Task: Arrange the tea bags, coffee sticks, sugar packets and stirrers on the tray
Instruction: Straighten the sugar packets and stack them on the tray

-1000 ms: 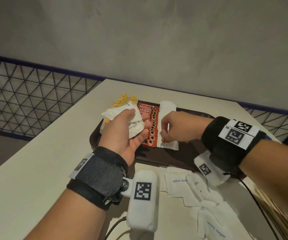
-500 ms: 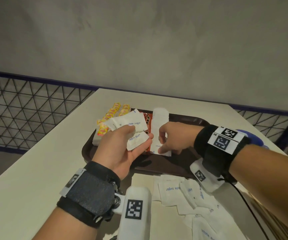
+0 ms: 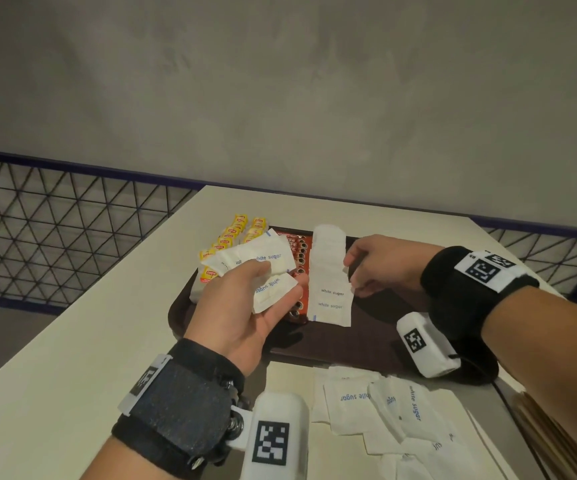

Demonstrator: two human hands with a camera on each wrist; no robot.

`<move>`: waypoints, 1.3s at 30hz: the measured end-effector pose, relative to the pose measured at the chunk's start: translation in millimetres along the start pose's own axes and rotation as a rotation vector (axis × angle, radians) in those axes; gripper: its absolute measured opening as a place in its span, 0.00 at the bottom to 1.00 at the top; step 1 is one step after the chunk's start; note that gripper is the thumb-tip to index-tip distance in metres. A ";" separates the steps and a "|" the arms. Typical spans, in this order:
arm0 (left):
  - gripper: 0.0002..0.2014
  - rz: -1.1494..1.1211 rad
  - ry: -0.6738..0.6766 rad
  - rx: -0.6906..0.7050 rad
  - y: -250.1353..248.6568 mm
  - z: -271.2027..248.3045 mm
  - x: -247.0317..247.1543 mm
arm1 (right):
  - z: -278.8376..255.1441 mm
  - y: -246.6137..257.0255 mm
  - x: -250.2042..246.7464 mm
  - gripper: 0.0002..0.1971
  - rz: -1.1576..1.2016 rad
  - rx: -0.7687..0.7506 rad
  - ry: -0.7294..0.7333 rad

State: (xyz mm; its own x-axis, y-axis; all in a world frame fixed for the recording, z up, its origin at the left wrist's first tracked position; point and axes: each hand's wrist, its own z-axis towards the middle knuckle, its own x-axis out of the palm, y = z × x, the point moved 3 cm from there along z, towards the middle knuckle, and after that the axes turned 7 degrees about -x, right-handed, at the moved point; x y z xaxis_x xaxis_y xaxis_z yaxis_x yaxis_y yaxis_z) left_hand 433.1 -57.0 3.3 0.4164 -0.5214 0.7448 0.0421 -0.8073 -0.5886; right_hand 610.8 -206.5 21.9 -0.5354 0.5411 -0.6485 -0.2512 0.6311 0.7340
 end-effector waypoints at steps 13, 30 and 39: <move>0.17 -0.036 0.034 0.015 -0.8 -3.1 3.5 | 36.1 28.8 3.9 0.29 -0.827 -0.077 0.120; 0.16 0.128 0.084 0.064 3.8 -1.3 6.1 | -17.3 77.6 -18.2 0.24 -0.228 -0.283 -0.165; 0.17 0.291 0.149 0.106 6.2 -11.7 13.8 | -72.2 72.3 -2.2 0.09 0.103 -0.430 -0.042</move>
State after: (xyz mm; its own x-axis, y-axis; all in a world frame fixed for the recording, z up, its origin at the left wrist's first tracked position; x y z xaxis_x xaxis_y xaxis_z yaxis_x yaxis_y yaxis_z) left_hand 428.4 -72.4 13.6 0.2881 -0.7666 0.5739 0.0388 -0.5894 -0.8069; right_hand 535.6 -202.1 91.0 -0.5443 0.6167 -0.5687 -0.5154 0.2891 0.8067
